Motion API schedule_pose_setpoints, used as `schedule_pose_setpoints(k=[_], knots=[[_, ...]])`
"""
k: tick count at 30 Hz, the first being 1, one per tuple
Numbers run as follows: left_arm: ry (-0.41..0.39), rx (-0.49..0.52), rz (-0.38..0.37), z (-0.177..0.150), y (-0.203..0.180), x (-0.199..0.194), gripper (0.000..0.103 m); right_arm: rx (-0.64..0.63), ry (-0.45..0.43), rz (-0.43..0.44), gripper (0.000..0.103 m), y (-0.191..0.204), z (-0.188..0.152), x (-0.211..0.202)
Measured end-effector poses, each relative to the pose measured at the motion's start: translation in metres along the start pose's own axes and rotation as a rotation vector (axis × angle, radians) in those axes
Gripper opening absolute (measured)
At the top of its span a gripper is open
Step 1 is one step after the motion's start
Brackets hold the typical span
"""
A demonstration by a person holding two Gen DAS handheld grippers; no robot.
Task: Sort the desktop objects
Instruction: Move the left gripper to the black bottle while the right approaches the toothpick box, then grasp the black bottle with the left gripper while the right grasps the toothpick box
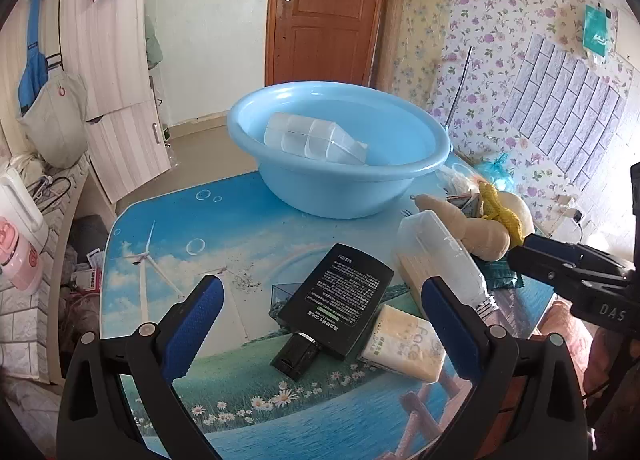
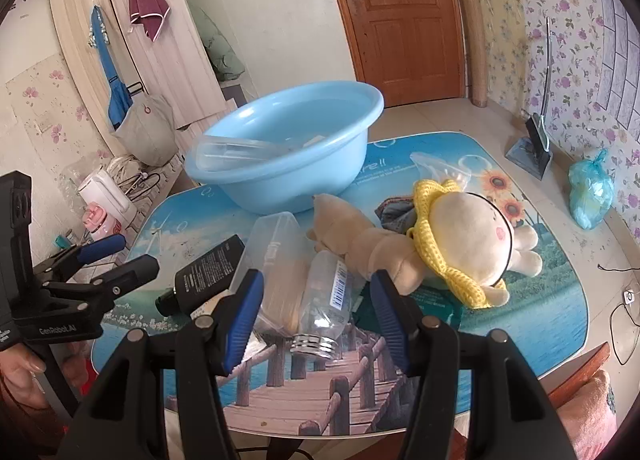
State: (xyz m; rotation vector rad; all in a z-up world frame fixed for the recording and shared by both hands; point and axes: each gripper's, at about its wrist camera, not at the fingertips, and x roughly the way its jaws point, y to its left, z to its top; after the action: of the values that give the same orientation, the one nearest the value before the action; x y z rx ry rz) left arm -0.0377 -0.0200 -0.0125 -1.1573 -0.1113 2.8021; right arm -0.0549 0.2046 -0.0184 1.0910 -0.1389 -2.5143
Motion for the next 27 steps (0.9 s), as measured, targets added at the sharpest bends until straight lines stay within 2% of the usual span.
schedule_pose_setpoints(k=[14, 27], knots=[[0.033, -0.010, 0.026, -0.013, 0.007, 0.010, 0.100, 0.018, -0.005, -0.029, 0.055, -0.011, -0.008, 0.000], [0.068, -0.024, 0.028, -0.031, 0.023, 0.030, 0.100, 0.030, 0.029, -0.044, 0.055, -0.018, -0.018, 0.010]])
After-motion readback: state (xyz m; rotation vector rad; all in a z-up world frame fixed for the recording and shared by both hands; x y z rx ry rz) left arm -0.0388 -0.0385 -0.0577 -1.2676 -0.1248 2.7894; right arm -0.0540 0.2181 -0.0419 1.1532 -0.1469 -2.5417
